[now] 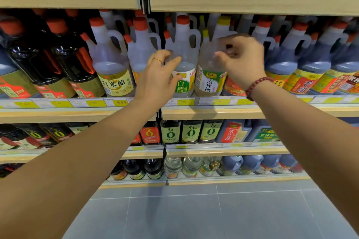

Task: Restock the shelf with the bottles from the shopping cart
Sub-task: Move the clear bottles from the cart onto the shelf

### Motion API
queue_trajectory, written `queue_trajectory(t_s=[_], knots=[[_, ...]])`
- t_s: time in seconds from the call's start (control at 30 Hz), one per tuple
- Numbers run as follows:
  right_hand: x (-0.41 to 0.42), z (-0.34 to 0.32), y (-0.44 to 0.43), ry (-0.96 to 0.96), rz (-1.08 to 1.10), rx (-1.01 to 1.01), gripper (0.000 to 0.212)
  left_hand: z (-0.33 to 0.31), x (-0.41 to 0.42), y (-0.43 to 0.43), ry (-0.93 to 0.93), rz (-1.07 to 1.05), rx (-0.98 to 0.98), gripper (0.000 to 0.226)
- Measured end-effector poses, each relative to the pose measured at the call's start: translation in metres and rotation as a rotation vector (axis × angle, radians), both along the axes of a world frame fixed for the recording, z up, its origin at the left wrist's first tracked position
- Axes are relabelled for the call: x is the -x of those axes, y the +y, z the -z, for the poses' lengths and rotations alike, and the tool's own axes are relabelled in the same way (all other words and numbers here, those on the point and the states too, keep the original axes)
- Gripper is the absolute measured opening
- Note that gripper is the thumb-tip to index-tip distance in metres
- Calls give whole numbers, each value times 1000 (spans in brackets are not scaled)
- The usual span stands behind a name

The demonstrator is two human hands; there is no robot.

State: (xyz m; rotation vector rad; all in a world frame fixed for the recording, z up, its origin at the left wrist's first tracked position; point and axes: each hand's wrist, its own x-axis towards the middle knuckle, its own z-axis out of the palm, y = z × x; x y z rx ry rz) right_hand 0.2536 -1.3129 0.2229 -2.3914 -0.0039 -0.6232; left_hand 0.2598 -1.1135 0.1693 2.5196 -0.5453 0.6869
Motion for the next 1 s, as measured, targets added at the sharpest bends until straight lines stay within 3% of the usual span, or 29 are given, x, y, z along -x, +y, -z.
queue_trajectory(t_s=[0.1,0.2,0.33,0.53,0.87,1.0], knots=[[3,-4,-22,-80,205,-66,42,4,5,-18,-143,100,-59,43],[3,-4,-26,-7,134,-79,43,-1,-2,-42,-120,96,-131,52],[-3,-7,-26,-68,131,3,28,-3,-8,-59,-140,72,-284,62],[-13,-5,-21,-68,129,125,26,11,-16,-63,-290,-45,-461,64],[-18,1,-28,-101,103,116,26,8,-24,-62,-349,1,-358,49],[-21,5,-28,-19,96,139,24,8,-26,-54,-401,49,-337,47]])
